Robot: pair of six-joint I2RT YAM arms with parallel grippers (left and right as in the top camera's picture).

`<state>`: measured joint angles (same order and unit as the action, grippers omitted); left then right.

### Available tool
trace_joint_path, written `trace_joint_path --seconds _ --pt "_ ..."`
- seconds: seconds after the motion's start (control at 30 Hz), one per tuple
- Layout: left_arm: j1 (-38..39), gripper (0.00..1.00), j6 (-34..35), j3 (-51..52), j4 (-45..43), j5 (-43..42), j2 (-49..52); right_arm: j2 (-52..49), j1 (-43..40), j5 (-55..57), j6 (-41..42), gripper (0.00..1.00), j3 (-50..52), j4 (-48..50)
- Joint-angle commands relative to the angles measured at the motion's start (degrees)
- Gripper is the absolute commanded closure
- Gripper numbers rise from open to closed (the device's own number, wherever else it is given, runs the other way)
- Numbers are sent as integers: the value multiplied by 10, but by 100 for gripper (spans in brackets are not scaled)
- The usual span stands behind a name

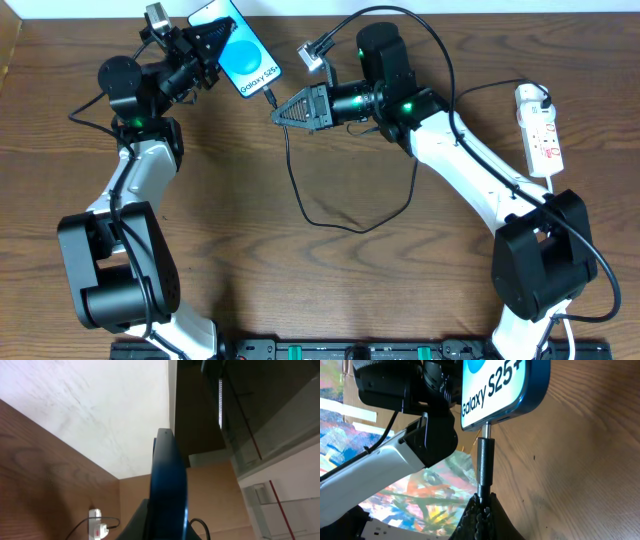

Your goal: Plug charger to phone and switch on socket

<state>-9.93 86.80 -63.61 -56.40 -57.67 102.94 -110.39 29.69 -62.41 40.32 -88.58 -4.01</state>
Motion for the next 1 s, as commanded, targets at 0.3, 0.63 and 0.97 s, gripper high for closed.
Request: trace_joint_path --seconds 0.3,0.63,0.97 --pt "4 93 -6 -6 -7 -86 -17 1 -7 10 -5 99 -2 10" --pt "4 93 -8 -6 -7 -116 -17 1 -9 14 0 99 -2 29" --pt "4 93 -28 -6 -7 -155 -17 1 -21 -2 1 99 -2 30"
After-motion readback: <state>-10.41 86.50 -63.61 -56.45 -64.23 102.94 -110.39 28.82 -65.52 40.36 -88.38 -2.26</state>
